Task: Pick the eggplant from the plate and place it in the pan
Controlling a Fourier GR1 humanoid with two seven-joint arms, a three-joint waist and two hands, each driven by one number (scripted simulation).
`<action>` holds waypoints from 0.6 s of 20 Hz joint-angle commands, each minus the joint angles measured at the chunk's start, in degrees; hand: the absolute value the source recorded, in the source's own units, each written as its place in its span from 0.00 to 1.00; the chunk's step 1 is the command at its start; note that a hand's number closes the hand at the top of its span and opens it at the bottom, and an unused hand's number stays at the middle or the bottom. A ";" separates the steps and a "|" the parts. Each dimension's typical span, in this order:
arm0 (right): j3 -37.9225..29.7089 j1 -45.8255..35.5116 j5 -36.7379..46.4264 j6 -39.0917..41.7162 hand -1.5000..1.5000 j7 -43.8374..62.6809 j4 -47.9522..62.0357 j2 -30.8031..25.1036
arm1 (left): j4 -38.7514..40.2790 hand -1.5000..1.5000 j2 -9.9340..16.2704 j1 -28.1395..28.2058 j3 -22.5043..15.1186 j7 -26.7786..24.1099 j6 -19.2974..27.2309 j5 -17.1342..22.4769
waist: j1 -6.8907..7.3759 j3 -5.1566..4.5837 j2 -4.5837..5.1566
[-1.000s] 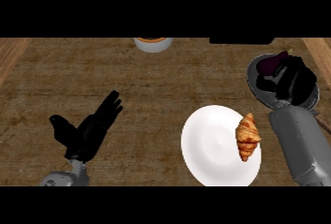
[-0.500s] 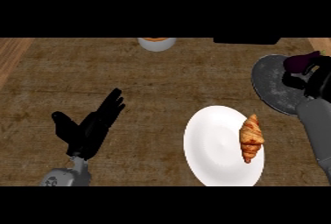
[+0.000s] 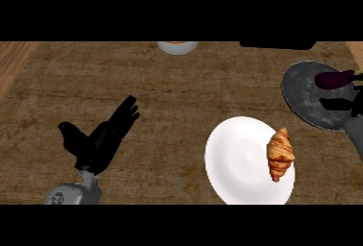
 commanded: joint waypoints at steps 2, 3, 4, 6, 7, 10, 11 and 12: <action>-4.83 0.05 -5.65 3.23 0.00 -7.80 0.12 0.08 | 1.75 0.50 -0.65 0.71 -0.31 -2.48 -0.26 -0.73 | -0.26 0.16 0.16; -6.00 -0.13 -7.12 3.44 0.00 -10.14 -0.89 0.34 | 1.72 0.50 -0.87 -0.45 0.38 -0.69 -0.03 0.46 | -0.43 0.20 0.15; -7.95 0.10 -9.66 2.12 0.00 -13.39 -2.95 2.63 | 1.91 0.50 -0.41 1.21 0.50 -2.09 -0.89 0.61 | -0.55 0.23 -0.03; -11.37 -0.45 -13.97 4.31 0.00 -17.96 -5.22 2.36 | 2.68 0.50 -1.34 -0.49 -0.01 -1.79 0.78 -0.88 | -1.65 0.26 -0.14; -13.15 -0.73 -15.73 2.66 0.00 -18.48 -5.68 3.10 | 0.46 0.50 -0.88 1.50 -0.45 -1.40 0.59 -0.83 | -0.45 0.34 -0.17; -18.20 0.98 -22.04 10.63 0.00 -24.03 -5.92 0.34 | 0.06 0.50 -0.81 0.82 0.53 -0.69 0.58 0.20 | -1.59 0.20 -0.39; -19.66 1.47 -23.87 13.11 0.00 -25.34 -5.58 0.01 | 0.44 0.50 -0.04 1.84 0.68 -1.58 0.15 -0.29 | -1.59 0.16 -0.42; -20.18 0.52 -24.63 13.52 0.00 -25.16 -4.53 0.94 | 2.34 0.50 0.24 1.18 0.75 -1.44 -0.98 0.17 | -1.75 0.02 -0.47</action>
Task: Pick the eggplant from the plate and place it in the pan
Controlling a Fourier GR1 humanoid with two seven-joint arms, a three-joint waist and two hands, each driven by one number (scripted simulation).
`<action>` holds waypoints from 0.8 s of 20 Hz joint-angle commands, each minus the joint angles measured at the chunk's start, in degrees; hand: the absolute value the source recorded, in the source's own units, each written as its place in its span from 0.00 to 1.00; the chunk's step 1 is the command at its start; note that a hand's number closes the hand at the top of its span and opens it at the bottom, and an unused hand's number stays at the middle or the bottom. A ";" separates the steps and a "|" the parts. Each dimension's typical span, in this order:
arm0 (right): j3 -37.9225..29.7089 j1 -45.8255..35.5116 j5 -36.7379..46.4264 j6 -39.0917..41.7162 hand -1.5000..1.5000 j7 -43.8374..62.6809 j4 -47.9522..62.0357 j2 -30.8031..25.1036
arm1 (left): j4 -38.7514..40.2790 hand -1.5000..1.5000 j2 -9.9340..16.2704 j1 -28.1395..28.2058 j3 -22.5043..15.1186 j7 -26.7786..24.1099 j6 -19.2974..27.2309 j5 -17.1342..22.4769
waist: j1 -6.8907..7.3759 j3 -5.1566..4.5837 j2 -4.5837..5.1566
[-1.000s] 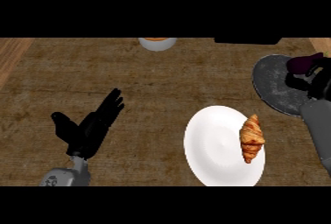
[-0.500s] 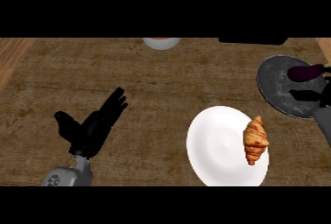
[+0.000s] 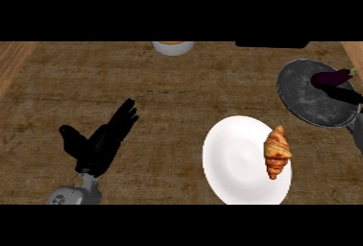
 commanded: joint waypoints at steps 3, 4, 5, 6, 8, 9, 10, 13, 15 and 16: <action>-7.40 3.82 -9.37 13.97 0.00 -8.77 2.06 -2.79 | 0.04 0.50 -0.31 0.03 0.16 0.14 0.78 -0.56 | -0.88 -0.14 -0.36; -7.11 4.80 -9.22 16.70 0.00 -9.59 3.42 -3.42 | 0.10 0.50 0.34 0.61 0.41 -0.35 -0.35 -0.04 | -0.60 -0.14 -0.27; -6.90 5.25 -9.21 18.82 0.00 -10.25 3.86 -4.55 | 0.35 0.50 1.68 -3.71 3.27 2.33 -0.46 1.79 | -1.04 -0.19 -0.35; -7.08 7.21 -9.86 21.64 0.00 -11.96 4.30 -4.42 | -2.45 0.50 0.43 2.17 0.03 1.05 0.57 -0.49 | -0.94 -0.23 -0.73; -7.51 9.63 -10.93 27.30 0.00 -16.03 4.53 -4.90 | 1.43 0.50 -0.19 -2.71 2.45 0.44 1.14 0.42 | -1.83 -0.23 -0.59; -6.52 9.56 -10.54 28.10 0.00 -15.19 4.61 -5.71 | 3.07 0.50 0.39 0.57 1.84 -3.03 -0.74 -0.40 | -1.90 -0.37 -0.91; -7.93 11.81 -11.65 28.28 0.00 -18.74 5.38 -5.12 | -2.11 0.50 -1.09 1.18 -0.20 1.15 2.00 -1.08 | -1.25 -0.23 -0.78; -6.50 12.68 -11.43 33.30 0.00 -18.94 6.23 -7.46 | 0.66 0.50 0.44 0.04 2.02 0.69 0.15 0.07 | -1.72 -0.34 -0.92; -7.36 14.56 -12.98 39.01 0.00 -19.70 6.38 -10.02 | -2.14 0.50 -0.19 3.81 0.40 -0.27 0.90 -1.25 | -1.75 -0.33 -1.07; -6.55 14.23 -12.99 39.22 0.00 -18.92 5.37 -10.93 | 3.64 0.50 -0.74 -0.25 1.37 -2.09 0.20 -1.42 | -2.33 -0.41 -1.12</action>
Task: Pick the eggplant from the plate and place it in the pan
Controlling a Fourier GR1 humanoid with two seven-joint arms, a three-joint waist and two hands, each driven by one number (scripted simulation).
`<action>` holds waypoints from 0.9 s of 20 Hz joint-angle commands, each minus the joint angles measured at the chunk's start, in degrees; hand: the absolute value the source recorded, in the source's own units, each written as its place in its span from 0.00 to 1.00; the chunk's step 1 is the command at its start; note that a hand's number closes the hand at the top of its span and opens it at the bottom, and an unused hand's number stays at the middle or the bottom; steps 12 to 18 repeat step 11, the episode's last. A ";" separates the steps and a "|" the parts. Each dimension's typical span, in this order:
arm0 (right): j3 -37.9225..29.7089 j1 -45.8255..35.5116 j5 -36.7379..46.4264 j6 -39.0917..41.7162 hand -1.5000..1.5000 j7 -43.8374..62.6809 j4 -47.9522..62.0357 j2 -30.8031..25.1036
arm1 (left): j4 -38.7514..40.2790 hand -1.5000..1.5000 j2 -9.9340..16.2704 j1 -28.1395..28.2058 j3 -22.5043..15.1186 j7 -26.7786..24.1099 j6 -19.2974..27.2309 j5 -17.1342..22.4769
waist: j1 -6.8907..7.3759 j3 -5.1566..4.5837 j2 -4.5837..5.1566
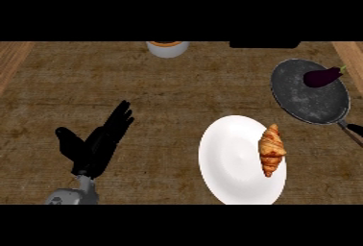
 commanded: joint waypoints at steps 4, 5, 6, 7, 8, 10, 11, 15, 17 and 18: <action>1.87 5.35 -1.14 5.90 0.00 -6.88 1.00 -0.51 | 0.98 0.50 -0.02 -0.40 0.75 -0.21 -1.08 0.13 | -0.20 -0.04 -0.11; 2.23 4.18 -2.03 7.29 0.00 -3.65 0.42 -2.24 | 0.28 0.50 -0.79 0.34 0.43 0.22 -0.64 0.18 | -0.38 -0.10 -0.26; 3.02 6.02 -2.04 6.26 0.00 -6.76 -0.33 0.14 | -1.20 0.50 0.97 0.25 1.77 0.74 -1.72 0.76 | -0.48 -0.11 -0.33; 3.37 7.56 -3.08 6.32 0.00 -6.53 -1.59 1.05 | 0.45 0.50 0.69 -1.30 3.13 2.22 -0.76 1.25 | -0.87 -0.17 -0.46; 3.89 6.77 -2.68 7.81 0.00 -4.46 -0.97 -1.86 | -0.53 0.50 -1.40 -0.75 0.28 0.22 1.23 -1.99 | -0.71 -0.14 -0.40; 4.87 6.04 -3.68 8.54 0.00 -3.73 -1.72 -2.02 | 2.09 0.50 -0.64 -1.12 1.38 -0.87 -1.54 -0.58 | -0.68 -0.15 -0.40; 5.59 7.17 -4.02 9.39 0.00 -3.79 -3.42 -1.29 | -4.06 0.50 0.56 2.76 1.11 1.72 -1.25 -0.33 | -0.74 -0.18 -0.55; 5.59 7.17 -4.02 9.39 0.00 -3.79 -3.42 -1.29 | -4.06 0.50 0.56 2.76 1.11 1.72 -1.25 -0.33 | -0.74 -0.18 -0.55; 5.59 7.17 -4.02 9.39 0.00 -3.79 -3.42 -1.29 | -4.06 0.50 0.56 2.76 1.11 1.72 -1.25 -0.33 | -0.74 -0.18 -0.55; 5.59 7.17 -4.02 9.39 0.00 -3.79 -3.42 -1.29 | -4.06 0.50 0.56 2.76 1.11 1.72 -1.25 -0.33 | -0.74 -0.18 -0.55</action>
